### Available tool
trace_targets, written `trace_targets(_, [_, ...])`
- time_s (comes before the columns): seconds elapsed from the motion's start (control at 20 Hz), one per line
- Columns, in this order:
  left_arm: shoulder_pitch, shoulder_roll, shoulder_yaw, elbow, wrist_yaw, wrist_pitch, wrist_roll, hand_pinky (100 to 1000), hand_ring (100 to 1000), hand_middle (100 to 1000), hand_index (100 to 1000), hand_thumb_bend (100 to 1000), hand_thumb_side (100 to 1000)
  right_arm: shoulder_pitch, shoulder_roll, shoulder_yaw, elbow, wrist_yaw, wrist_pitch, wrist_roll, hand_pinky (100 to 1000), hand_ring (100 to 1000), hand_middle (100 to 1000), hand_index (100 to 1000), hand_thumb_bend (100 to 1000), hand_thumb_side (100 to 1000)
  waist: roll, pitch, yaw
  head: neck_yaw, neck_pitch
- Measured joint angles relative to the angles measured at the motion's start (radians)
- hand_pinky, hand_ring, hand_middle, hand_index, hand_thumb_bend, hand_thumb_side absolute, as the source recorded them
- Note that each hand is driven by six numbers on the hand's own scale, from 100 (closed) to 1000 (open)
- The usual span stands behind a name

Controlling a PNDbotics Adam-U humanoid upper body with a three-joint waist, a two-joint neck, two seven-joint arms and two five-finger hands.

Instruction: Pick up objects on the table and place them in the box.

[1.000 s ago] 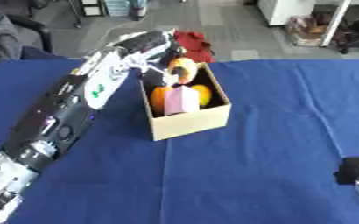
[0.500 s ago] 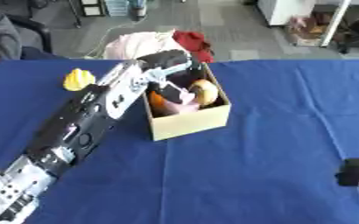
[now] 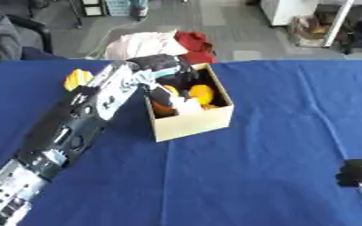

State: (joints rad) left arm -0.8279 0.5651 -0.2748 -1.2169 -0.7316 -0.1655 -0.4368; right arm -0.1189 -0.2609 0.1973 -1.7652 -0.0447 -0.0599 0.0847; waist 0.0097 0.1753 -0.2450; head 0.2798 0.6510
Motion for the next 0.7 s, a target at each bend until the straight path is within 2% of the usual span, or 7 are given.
trace_targets(0.1, [0.018, 0.038, 0.026, -0.009, 0.003, 0.024, 0.024, 768, 675, 707, 874, 123, 192, 0.000, 0.000, -0.001, 0.001, 0.000, 0.000, -0.002, 637, 635, 591, 695, 100, 494, 0.000, 0.000, 0.006, -0.005, 0.000])
trace_targets(0.25, [0.037, 0.090, 0.071, -0.002, -0.009, 0.071, 0.066, 766, 674, 708, 875, 134, 193, 0.000, 0.000, -0.005, 0.001, 0.001, -0.002, -0.004, 637, 635, 591, 695, 100, 491, 0.000, 0.000, 0.015, -0.013, 0.000])
trace_targets(0.3, [0.040, 0.104, 0.086, 0.012, -0.018, 0.087, 0.080, 768, 677, 714, 879, 167, 193, 0.000, 0.000, -0.006, 0.001, 0.001, -0.002, -0.005, 637, 635, 591, 695, 100, 488, 0.000, 0.000, 0.017, -0.015, -0.001])
trace_targets(0.5, [0.043, 0.136, 0.140, 0.112, -0.082, 0.148, 0.142, 766, 675, 717, 881, 188, 194, 0.000, 0.000, -0.006, 0.001, 0.003, -0.002, -0.007, 637, 635, 591, 695, 100, 490, 0.000, 0.000, 0.020, -0.020, -0.002])
trace_targets(0.7, [0.042, 0.147, 0.182, 0.226, -0.147, 0.185, 0.211, 768, 679, 722, 885, 231, 195, 0.000, -0.001, -0.006, 0.002, 0.004, -0.002, -0.007, 637, 634, 591, 695, 100, 519, 0.000, 0.000, 0.014, -0.022, -0.003])
